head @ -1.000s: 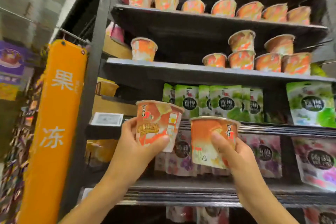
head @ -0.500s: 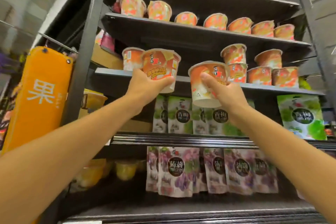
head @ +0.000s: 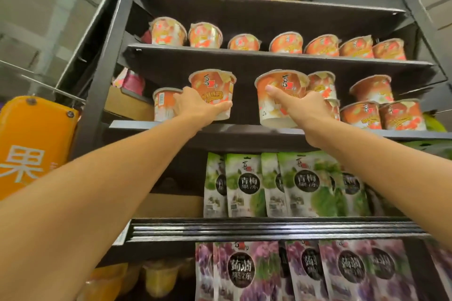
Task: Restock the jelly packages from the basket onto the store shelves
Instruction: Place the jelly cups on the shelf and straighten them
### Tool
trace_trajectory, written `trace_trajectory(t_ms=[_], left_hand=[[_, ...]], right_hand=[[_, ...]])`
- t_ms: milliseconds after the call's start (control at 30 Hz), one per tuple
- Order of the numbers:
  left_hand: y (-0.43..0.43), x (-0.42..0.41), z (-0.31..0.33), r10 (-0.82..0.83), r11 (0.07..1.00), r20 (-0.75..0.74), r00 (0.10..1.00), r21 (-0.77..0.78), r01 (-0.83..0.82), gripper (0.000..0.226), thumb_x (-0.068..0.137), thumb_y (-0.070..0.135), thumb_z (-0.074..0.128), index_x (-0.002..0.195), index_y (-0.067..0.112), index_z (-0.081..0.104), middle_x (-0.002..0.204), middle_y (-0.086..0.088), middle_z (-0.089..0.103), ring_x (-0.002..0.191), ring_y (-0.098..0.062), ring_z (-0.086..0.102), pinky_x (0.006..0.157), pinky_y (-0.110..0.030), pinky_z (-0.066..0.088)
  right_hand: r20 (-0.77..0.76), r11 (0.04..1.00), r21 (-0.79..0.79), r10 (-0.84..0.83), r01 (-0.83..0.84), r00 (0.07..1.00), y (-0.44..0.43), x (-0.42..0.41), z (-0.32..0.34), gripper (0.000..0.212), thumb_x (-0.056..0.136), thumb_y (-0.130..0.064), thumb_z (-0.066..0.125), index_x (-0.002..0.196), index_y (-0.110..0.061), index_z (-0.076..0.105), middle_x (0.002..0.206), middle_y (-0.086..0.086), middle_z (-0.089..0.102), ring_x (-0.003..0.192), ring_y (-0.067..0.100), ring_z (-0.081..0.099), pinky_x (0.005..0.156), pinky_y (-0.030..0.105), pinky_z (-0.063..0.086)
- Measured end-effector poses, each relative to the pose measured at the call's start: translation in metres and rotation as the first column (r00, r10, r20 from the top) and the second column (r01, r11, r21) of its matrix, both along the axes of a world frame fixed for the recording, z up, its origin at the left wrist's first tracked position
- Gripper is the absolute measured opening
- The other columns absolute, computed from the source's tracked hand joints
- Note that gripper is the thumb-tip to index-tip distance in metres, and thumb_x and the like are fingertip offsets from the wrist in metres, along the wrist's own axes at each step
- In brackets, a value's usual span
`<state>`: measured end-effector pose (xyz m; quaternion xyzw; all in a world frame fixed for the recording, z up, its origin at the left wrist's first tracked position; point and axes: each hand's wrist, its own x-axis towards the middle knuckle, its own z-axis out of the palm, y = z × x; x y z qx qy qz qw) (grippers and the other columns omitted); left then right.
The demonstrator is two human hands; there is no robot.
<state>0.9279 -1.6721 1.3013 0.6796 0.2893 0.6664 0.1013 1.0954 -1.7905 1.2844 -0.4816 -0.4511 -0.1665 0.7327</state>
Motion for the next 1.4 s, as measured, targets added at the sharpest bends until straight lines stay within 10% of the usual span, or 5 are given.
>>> trace_trajectory(t_ms=[133,600,767,967,1400], left_hand=[[0.014,0.007,0.005,0.064,0.998,-0.042,0.997,0.007,-0.064,0.084,0.07,0.061,0.076,0.128,0.005,0.051,0.126,-0.012,0.058,0.116,-0.027,0.056,0.099,-0.042,0.05],[0.039,0.021,-0.001,0.365,0.92,-0.148,0.919,0.208,-0.332,0.116,0.076,0.075,0.058,0.15,0.005,0.001,0.145,-0.023,0.033,0.126,-0.037,0.047,0.099,-0.046,0.043],[0.046,0.013,-0.011,0.392,0.872,-0.041,0.919,0.334,-0.357,0.087,0.09,0.064,0.046,0.144,0.001,0.023,0.135,-0.018,0.047,0.118,-0.033,0.051,0.097,-0.044,0.043],[0.059,-0.016,-0.023,0.547,0.704,0.022,0.837,0.528,-0.475,0.028,0.092,0.041,0.037,0.08,0.017,0.048,0.083,-0.003,0.056,0.072,-0.016,0.046,0.069,-0.033,0.038],[0.076,-0.022,-0.044,0.602,0.623,0.063,0.796,0.587,-0.517,0.021,0.092,0.029,0.048,0.097,0.011,0.06,0.098,-0.008,0.064,0.091,-0.025,0.057,0.08,-0.039,0.045]], right_hand=[[-0.037,1.0,0.0,-0.01,0.01,0.999,0.02,0.005,0.021,0.094,0.061,-0.074,0.075,0.129,-0.013,0.053,0.116,0.004,0.062,0.105,0.022,0.059,0.087,0.035,0.05],[0.012,0.985,-0.086,-0.151,0.151,0.988,0.085,-0.002,0.057,0.1,0.073,-0.069,0.069,0.145,-0.009,0.035,0.139,0.01,0.049,0.128,0.028,0.047,0.107,0.045,0.043],[0.022,0.98,-0.106,-0.166,0.167,0.986,0.087,0.005,0.052,0.1,0.074,-0.067,0.07,0.145,-0.006,0.034,0.14,0.012,0.047,0.13,0.029,0.045,0.108,0.044,0.041],[0.09,0.949,-0.161,-0.26,0.271,0.961,0.089,0.004,0.052,0.102,0.074,-0.069,0.068,0.146,-0.005,0.033,0.143,0.012,0.044,0.132,0.031,0.041,0.106,0.044,0.041],[0.171,0.875,-0.425,-0.172,0.23,0.97,0.088,0.011,0.058,0.096,0.077,-0.071,0.064,0.148,-0.016,0.03,0.143,0.011,0.041,0.127,0.03,0.046,0.098,0.039,0.043]])
